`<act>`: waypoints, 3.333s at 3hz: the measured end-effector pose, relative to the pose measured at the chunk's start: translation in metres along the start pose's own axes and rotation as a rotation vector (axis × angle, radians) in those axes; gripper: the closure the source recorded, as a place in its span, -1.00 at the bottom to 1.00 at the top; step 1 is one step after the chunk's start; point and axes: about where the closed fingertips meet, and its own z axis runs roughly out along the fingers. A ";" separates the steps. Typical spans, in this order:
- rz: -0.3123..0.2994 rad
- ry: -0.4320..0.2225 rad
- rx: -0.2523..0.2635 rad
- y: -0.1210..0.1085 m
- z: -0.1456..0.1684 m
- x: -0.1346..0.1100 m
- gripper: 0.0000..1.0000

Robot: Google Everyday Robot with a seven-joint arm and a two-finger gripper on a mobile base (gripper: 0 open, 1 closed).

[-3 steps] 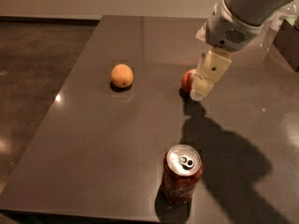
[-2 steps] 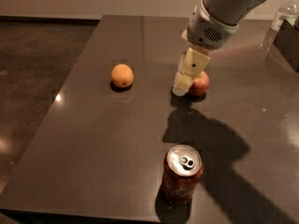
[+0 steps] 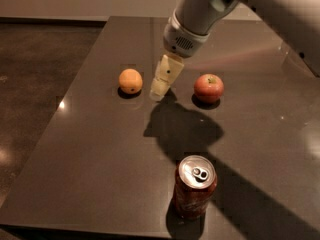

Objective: Move orange near coke can

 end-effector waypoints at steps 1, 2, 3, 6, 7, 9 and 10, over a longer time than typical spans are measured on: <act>-0.021 -0.013 -0.016 -0.003 0.032 -0.032 -1.00; -0.034 -0.012 -0.032 -0.008 0.056 -0.050 -1.00; -0.045 0.011 -0.045 -0.019 0.085 -0.060 -1.00; -0.055 0.022 -0.072 -0.033 0.106 -0.065 -0.03; -0.086 -0.006 -0.075 -0.025 0.092 -0.067 0.47; -0.194 -0.066 -0.100 -0.005 0.040 -0.048 1.00; -0.282 -0.089 -0.154 0.012 0.016 -0.025 1.00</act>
Offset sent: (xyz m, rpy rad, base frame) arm 0.0361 0.0830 -0.0359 0.0119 0.0190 0.0567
